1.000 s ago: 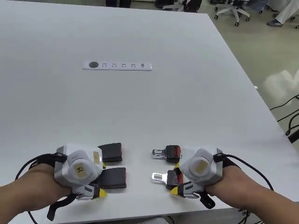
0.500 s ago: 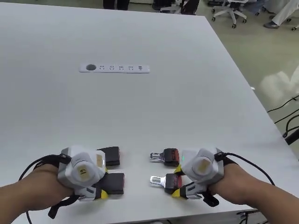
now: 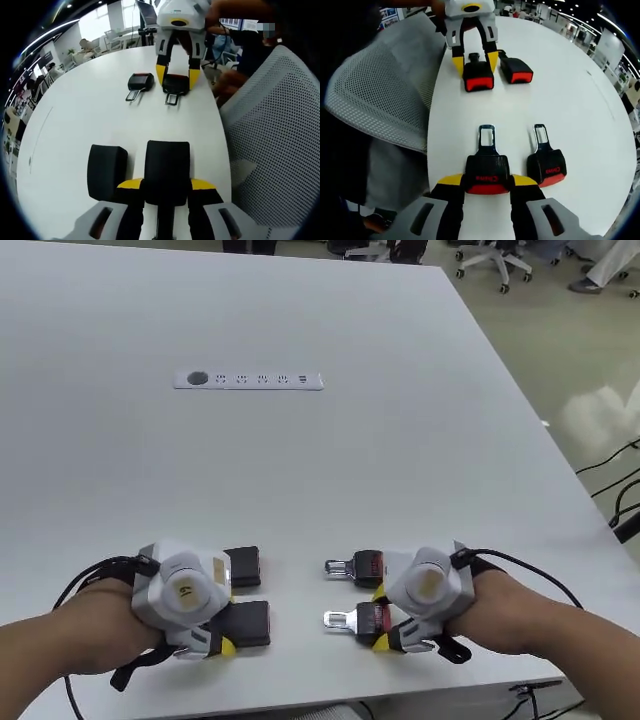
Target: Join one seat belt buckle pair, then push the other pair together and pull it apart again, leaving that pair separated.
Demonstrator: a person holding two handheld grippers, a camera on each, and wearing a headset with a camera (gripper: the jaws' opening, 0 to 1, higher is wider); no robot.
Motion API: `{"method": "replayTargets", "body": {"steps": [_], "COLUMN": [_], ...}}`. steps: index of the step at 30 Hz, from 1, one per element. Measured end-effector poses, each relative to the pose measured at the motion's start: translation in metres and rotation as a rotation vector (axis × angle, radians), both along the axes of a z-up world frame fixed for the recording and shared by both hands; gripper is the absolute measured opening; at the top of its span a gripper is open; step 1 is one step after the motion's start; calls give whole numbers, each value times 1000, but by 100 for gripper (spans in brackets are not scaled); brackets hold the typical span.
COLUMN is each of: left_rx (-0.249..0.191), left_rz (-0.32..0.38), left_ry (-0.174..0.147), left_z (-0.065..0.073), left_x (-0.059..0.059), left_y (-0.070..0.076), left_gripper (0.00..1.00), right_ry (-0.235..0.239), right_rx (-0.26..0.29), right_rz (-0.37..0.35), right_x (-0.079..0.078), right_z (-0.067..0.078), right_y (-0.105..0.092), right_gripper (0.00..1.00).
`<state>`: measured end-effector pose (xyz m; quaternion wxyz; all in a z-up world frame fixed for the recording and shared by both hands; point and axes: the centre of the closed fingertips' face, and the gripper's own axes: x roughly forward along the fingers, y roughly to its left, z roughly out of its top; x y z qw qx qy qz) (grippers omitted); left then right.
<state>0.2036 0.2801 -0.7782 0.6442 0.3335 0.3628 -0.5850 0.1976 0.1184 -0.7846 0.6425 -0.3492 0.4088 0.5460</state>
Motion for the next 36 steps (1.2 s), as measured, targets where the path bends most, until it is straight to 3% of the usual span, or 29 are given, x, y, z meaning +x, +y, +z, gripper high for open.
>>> {"method": "replayTargets", "body": {"steps": [9, 18, 27, 36], "left_rx": [-19, -30, -18, 12], "left_rz": [24, 28, 11, -21], "left_ry": [3, 5, 0, 9], "left_z": [4, 1, 3, 1], "left_x": [-3, -1, -2, 0], "left_y": [-1, 1, 0, 0], "left_gripper": [34, 34, 34, 34], "right_ry": [-6, -8, -13, -17], "right_rx": [15, 41, 64, 56], "right_rz": [-22, -3, 10, 39], "right_x": [4, 2, 2, 5], "right_z": [1, 2, 1, 2], "right_y": [13, 42, 67, 75], "right_gripper": [33, 33, 33, 32]}}
